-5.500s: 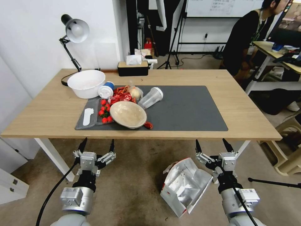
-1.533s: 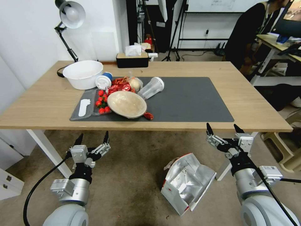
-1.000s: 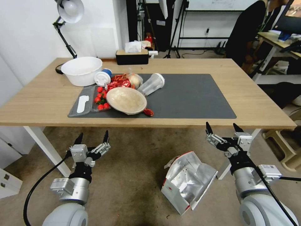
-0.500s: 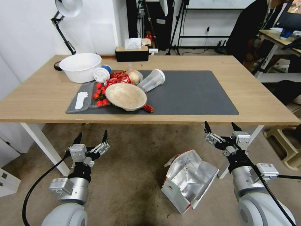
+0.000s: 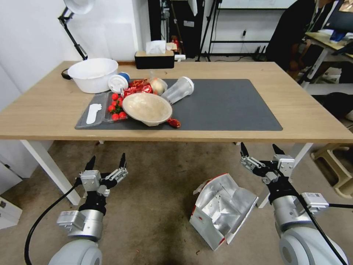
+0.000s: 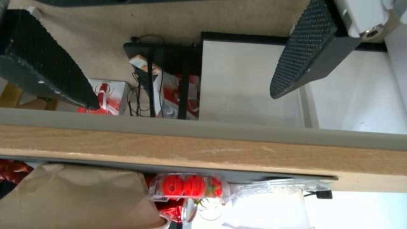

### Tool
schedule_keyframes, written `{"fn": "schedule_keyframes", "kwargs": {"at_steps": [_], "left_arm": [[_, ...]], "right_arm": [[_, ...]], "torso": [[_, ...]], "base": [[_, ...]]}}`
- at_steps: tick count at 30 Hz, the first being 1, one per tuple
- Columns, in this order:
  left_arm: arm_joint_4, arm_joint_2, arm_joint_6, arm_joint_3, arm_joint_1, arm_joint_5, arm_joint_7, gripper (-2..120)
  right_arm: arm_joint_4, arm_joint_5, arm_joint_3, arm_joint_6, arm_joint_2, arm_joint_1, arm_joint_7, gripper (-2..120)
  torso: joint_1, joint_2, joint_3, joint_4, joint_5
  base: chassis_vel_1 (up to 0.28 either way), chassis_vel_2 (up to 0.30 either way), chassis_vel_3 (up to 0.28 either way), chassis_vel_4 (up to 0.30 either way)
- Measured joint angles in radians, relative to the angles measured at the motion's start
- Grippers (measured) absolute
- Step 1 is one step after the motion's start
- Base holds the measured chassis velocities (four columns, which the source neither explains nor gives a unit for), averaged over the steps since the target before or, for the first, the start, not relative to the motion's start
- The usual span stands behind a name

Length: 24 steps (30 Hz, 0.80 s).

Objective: Pick up the food delivery bag from the floor and place it on the table.

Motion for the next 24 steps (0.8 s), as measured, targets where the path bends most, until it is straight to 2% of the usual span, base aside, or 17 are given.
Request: {"fn": "schedule_keyframes", "kwargs": {"at_steps": [14, 24], "left_arm": [[-0.002, 0.000, -0.006, -0.001, 0.004, 0.001, 0.003, 100], [-0.002, -0.002, -0.008, 0.000, 0.006, 0.002, 0.006, 100]], "right_arm": [[0.003, -0.002, 0.000, 0.002, 0.001, -0.004, 0.003, 100], [0.002, -0.002, 0.000, 0.006, 0.001, -0.005, 0.006, 100]], "torso": [[-0.015, -0.039, -0.024, 0.0000, 0.0000], [-0.040, -0.104, -0.064, 0.0000, 0.0000]], "base": [[0.000, 0.000, 0.000, 0.000], [0.000, 0.000, 0.000, 0.000]]}}
